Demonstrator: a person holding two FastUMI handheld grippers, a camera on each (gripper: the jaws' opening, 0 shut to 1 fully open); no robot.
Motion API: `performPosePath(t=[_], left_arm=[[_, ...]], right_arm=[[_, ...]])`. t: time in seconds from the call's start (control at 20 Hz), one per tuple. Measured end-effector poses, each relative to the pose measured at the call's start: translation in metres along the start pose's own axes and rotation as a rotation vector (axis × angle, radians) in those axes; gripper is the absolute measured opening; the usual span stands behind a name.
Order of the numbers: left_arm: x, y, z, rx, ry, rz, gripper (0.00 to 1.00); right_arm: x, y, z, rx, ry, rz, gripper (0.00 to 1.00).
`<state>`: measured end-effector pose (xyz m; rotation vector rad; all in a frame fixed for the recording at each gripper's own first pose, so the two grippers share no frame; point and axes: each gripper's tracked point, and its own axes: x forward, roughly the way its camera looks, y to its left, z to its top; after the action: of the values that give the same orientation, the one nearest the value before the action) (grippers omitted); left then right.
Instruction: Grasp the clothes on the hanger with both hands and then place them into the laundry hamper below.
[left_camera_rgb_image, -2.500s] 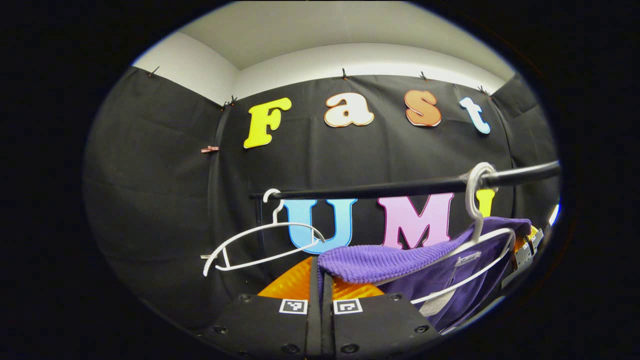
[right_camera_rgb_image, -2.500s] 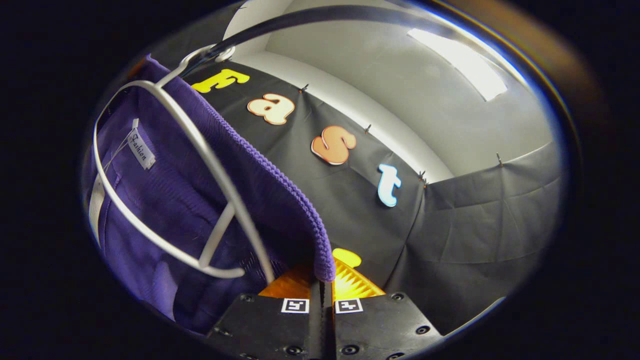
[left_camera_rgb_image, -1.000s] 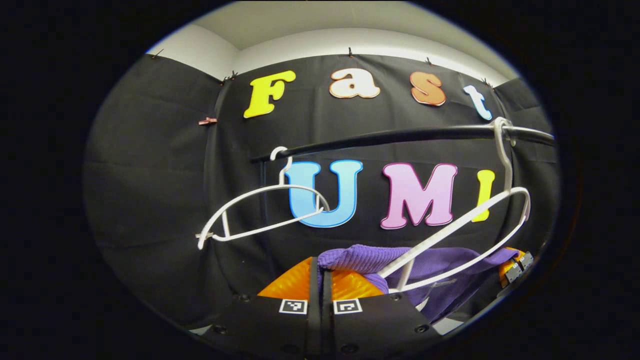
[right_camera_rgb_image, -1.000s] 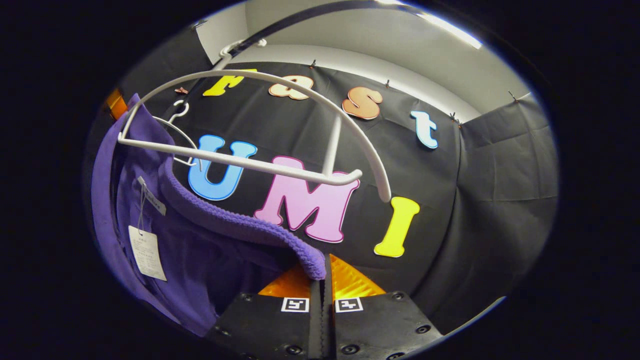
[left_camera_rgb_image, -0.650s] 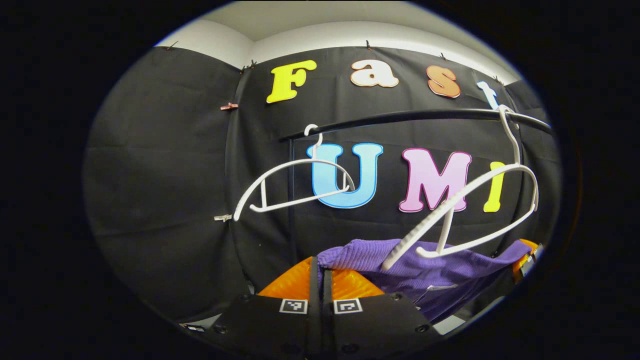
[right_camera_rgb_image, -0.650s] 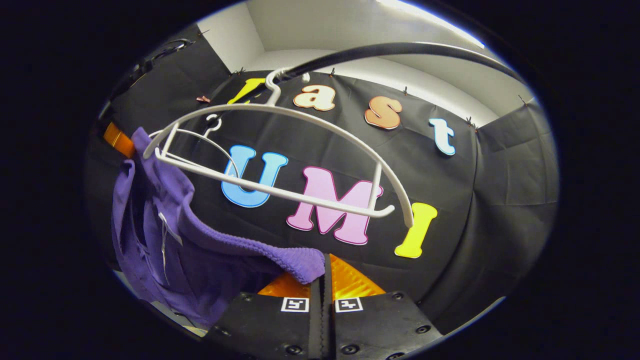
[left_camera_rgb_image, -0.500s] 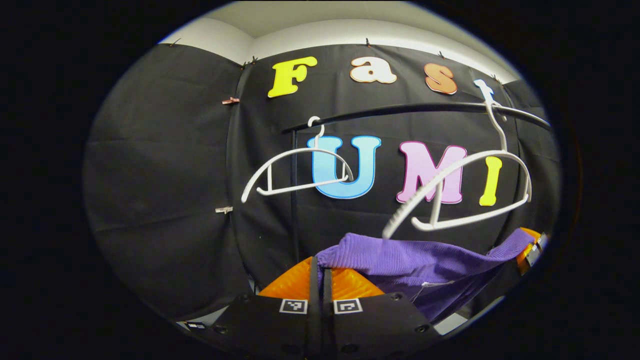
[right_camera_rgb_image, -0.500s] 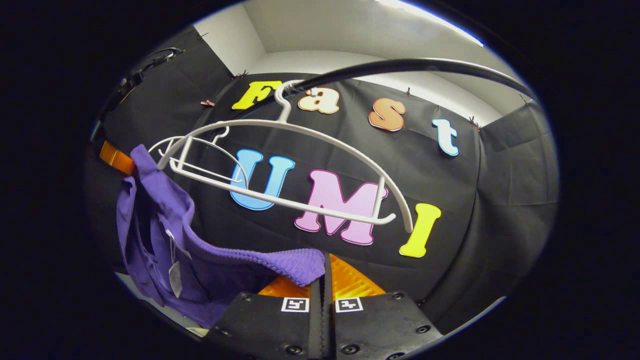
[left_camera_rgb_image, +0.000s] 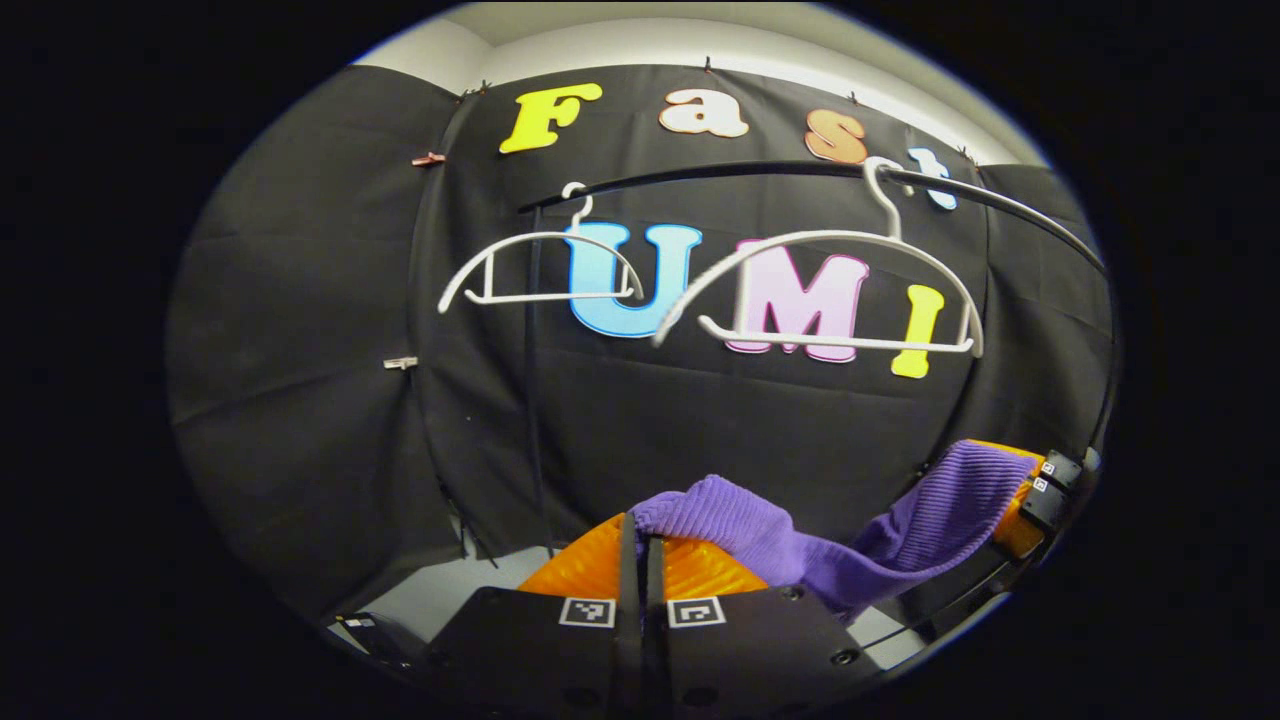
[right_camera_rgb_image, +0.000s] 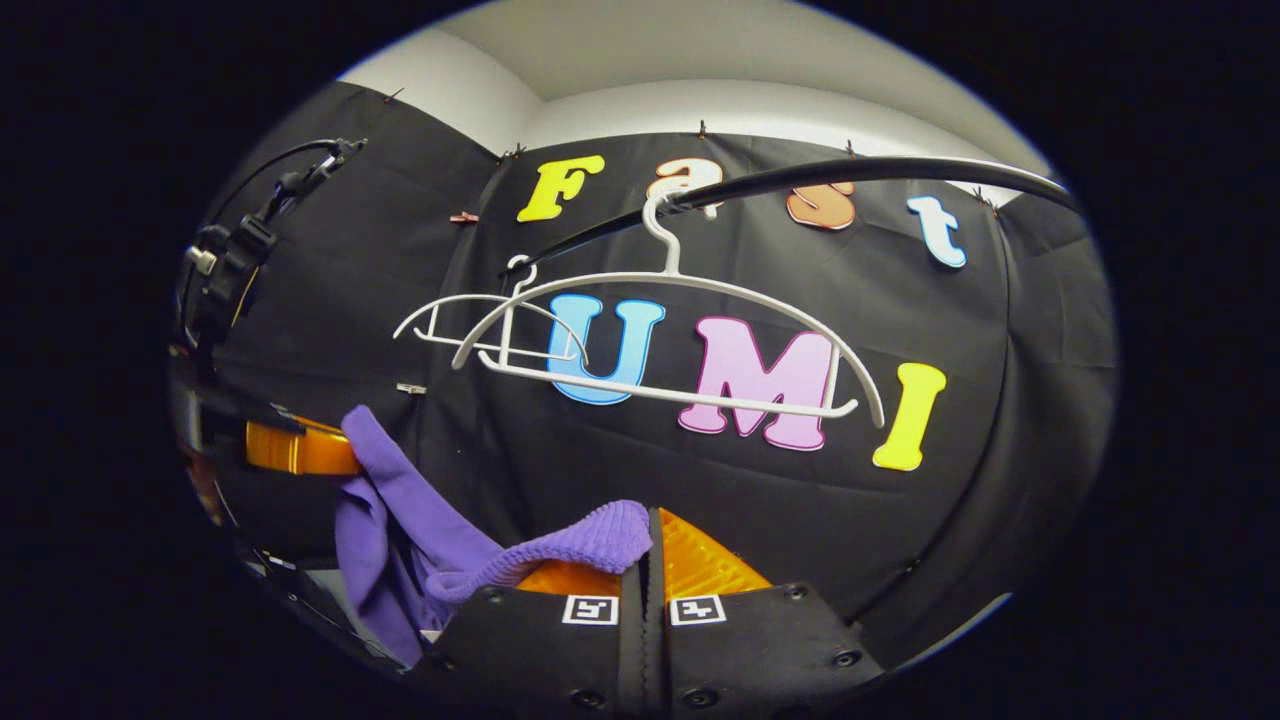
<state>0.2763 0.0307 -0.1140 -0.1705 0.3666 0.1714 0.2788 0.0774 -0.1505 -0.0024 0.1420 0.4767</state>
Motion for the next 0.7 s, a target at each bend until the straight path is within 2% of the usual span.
performPosePath(t=[0.2,0.4,0.7], left_arm=[[-0.006,-0.036,-0.003,-0.029,0.008,-0.076,0.05],[-0.004,-0.071,-0.016,-0.067,0.032,-0.144,0.05],[0.018,-0.086,-0.067,-0.11,0.12,-0.175,0.05]], right_arm=[[-0.005,0.002,-0.003,0.087,0.044,0.016,0.04],[-0.004,0.011,-0.014,0.173,0.105,0.072,0.04],[0.011,0.009,-0.071,0.201,0.231,0.133,0.04]])
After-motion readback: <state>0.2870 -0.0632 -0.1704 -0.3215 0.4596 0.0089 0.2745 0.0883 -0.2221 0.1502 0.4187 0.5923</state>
